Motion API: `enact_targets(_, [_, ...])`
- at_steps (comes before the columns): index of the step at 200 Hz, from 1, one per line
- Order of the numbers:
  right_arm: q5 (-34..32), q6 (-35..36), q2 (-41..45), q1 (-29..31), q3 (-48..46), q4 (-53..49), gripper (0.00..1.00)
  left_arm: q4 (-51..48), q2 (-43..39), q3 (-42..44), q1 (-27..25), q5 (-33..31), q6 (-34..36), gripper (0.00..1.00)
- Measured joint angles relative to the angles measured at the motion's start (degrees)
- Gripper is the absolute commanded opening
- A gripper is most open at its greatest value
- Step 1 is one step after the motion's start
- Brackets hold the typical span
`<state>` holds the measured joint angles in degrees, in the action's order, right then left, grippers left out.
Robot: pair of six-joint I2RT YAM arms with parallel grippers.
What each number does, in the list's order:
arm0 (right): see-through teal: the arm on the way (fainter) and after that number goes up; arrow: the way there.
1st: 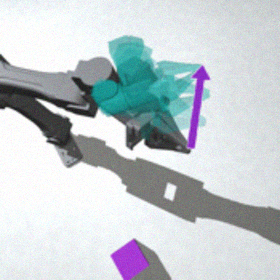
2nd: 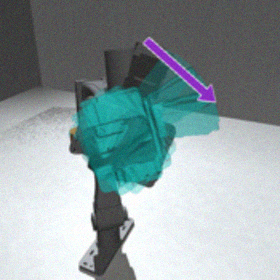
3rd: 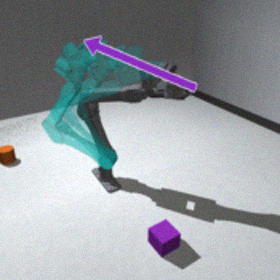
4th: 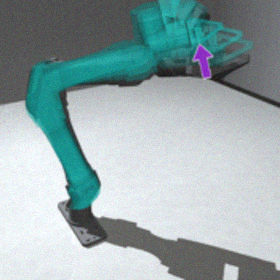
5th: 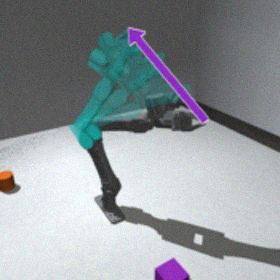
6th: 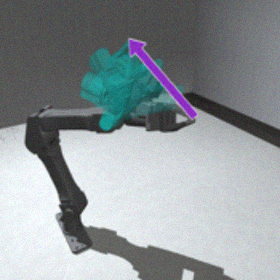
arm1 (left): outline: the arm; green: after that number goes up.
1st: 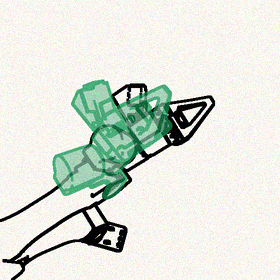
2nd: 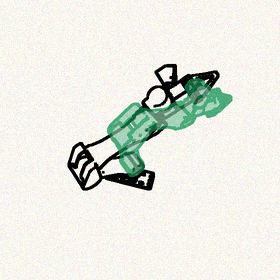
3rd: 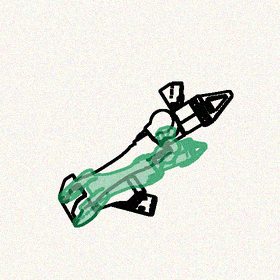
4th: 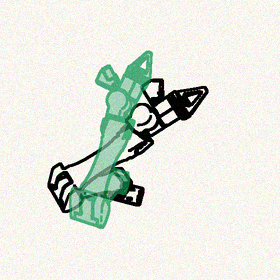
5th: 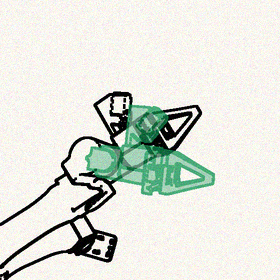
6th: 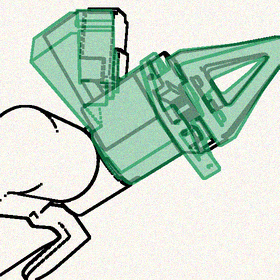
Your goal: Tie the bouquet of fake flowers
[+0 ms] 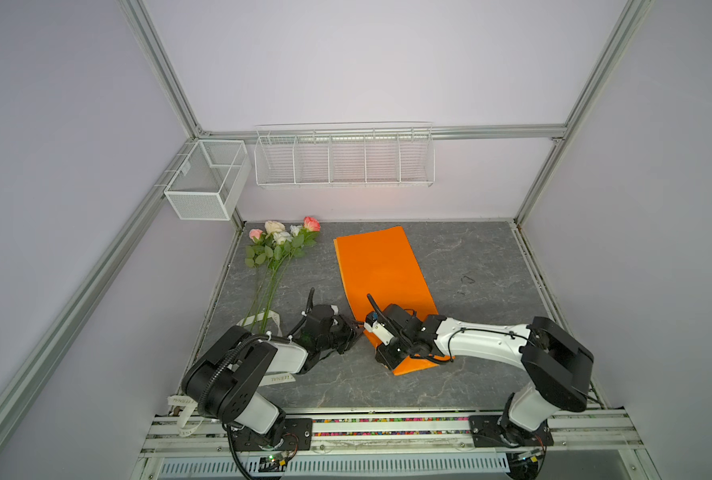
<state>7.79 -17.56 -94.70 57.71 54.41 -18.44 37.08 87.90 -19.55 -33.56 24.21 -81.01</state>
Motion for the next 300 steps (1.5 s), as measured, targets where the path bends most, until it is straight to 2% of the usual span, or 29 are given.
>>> enact_targets(14, [0.1, -0.2, 0.2, -0.2, 0.0, 0.0, 0.32, 0.3, -0.3, 0.2, 0.0, -0.5, -0.2, 0.0])
enact_targets(37, [-0.1, -0.5, 1.7, -0.7, -0.2, -0.2, 0.41, -0.1, -1.7, 0.3, 0.0, -1.1, -0.4, 0.0])
enact_targets(82, [-2.3, -0.4, 6.3, -0.9, -0.2, -2.0, 0.46, -2.3, -4.0, 0.3, 0.0, -1.9, 0.2, 0.0])
enact_targets(145, [-6.4, 1.0, 8.3, -0.9, 0.3, -6.8, 0.51, -3.5, -4.1, 0.3, 0.0, -1.9, 0.7, 0.0])
enact_targets(236, [-7.7, 4.5, 9.4, -0.4, 5.4, -11.8, 0.61, -4.9, -4.5, 0.3, 0.0, -1.9, 1.1, 0.0])
enact_targets(300, [-7.7, 5.0, 13.7, 0.2, 6.0, -14.4, 0.61, -7.3, -5.8, -0.6, 0.0, -1.9, 2.3, 0.0])
